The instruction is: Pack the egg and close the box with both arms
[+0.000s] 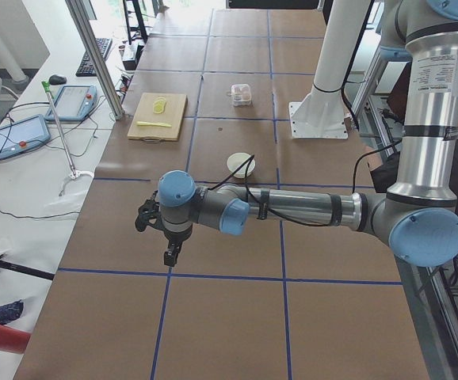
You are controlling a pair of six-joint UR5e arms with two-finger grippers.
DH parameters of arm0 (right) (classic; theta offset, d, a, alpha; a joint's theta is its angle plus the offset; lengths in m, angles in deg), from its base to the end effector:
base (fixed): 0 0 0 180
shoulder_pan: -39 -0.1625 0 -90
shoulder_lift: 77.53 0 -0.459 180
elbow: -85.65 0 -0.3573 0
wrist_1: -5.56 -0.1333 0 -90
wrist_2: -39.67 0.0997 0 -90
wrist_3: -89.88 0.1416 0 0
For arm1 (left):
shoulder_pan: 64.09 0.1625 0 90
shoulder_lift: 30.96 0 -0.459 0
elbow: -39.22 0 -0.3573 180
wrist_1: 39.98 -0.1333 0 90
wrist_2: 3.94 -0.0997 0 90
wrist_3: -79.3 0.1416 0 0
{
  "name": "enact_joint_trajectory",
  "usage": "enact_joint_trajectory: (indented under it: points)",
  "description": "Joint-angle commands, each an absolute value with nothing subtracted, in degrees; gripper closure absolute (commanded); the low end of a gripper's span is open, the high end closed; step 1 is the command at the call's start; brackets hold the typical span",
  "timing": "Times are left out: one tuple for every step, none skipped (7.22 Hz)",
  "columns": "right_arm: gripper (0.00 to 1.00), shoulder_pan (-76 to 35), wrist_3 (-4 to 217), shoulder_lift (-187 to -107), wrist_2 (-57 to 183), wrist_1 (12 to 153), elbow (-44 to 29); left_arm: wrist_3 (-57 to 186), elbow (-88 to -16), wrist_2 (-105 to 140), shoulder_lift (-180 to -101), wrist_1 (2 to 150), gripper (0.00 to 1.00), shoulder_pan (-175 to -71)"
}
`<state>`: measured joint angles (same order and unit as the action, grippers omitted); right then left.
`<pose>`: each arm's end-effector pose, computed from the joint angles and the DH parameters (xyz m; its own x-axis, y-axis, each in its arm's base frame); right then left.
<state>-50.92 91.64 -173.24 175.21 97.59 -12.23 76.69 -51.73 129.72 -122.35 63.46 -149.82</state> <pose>0.0317 -0.4114 0.7046 0.7001 0.0280 0.7135 -0.0201 0.9996 -0.0195 0.0012 -0.4932 0.6782 0.7100 0.1971 -0.6761 -0.0394 0.9696 0.2414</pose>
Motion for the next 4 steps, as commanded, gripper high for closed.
enact_joint_trajectory:
  points:
    - [0.00,-50.9,91.6,-173.2,175.3,97.6,-12.3,76.8,-50.6,129.6,-122.3,63.6,0.00,-148.3]
    - [0.00,-50.9,91.6,-173.2,175.3,97.6,-12.4,76.8,-50.7,129.6,-122.3,63.6,0.00,-148.3]
    - [0.00,-50.9,91.6,-173.2,175.3,97.5,-12.5,76.8,-50.7,129.6,-122.3,63.5,0.00,-148.3]
    - [0.00,-50.9,91.6,-173.2,175.3,97.6,-12.6,76.8,-50.5,129.6,-121.9,63.5,0.00,-148.4]
